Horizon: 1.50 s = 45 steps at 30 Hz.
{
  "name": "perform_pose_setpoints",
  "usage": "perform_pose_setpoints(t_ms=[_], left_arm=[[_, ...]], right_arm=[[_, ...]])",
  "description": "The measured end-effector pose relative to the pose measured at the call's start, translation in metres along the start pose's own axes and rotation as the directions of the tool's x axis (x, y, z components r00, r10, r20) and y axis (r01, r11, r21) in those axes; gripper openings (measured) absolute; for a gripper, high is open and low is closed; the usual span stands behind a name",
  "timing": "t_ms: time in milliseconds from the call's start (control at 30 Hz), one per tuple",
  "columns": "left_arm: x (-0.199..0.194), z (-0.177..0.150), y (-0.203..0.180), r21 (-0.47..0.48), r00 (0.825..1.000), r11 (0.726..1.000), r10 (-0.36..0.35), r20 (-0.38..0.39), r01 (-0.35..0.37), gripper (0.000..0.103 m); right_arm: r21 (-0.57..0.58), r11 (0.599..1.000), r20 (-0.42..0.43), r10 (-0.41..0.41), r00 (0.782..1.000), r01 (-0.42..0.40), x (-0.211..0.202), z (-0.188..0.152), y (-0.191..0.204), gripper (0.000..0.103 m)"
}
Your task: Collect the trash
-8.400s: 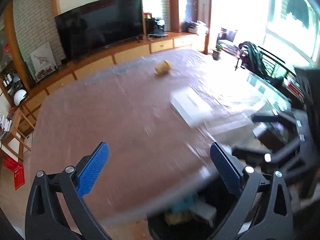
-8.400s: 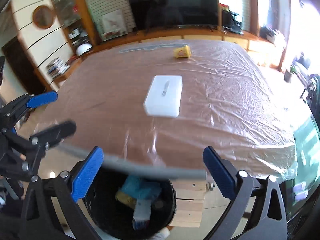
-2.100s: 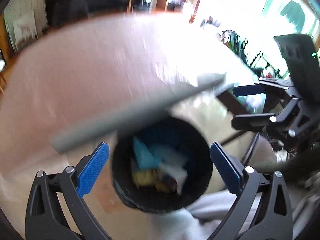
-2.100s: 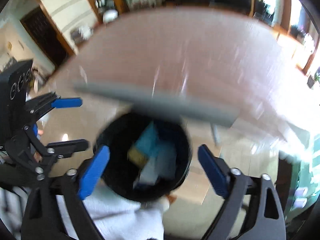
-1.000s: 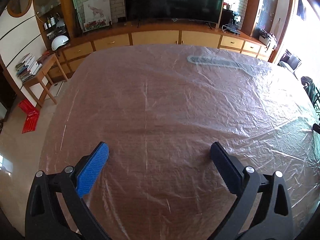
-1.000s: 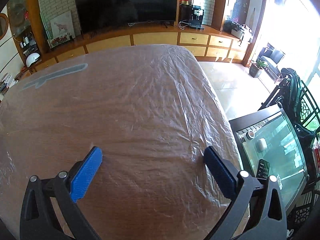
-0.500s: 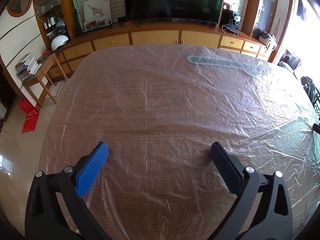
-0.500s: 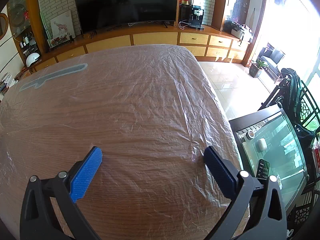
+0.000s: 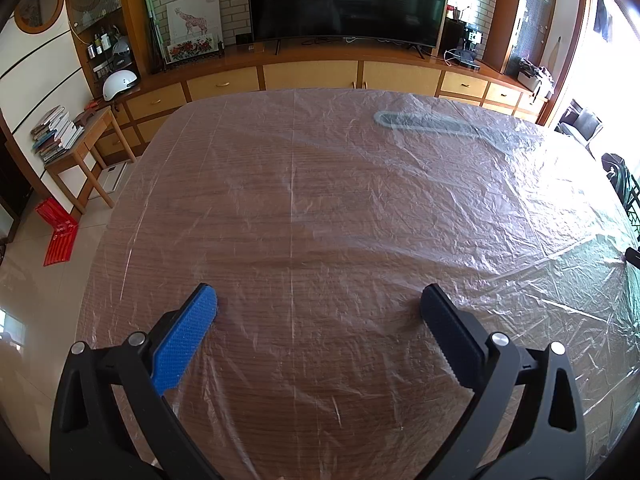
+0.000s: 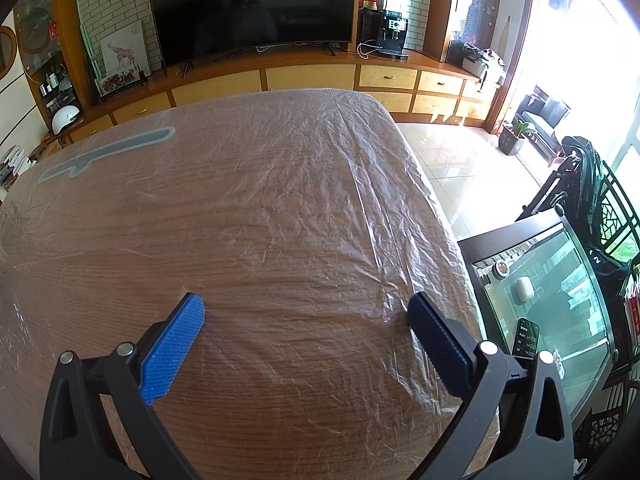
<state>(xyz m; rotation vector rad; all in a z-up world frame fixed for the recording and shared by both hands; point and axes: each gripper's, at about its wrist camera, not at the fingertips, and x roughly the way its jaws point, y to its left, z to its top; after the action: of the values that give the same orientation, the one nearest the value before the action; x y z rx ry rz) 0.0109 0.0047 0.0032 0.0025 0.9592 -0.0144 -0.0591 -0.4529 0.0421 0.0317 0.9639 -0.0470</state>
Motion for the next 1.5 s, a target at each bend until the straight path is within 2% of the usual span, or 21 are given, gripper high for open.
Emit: perform_pose_setpoints(t_ms=[1500], left_arm=[[0.005, 0.008, 0.015, -0.006, 1.0, 1.0, 0.005, 0.0, -0.005, 0.102]], right_arm=[[0.0, 1.0, -0.001, 0.0, 1.0, 0.0, -0.001, 0.0, 0.0, 0.099]])
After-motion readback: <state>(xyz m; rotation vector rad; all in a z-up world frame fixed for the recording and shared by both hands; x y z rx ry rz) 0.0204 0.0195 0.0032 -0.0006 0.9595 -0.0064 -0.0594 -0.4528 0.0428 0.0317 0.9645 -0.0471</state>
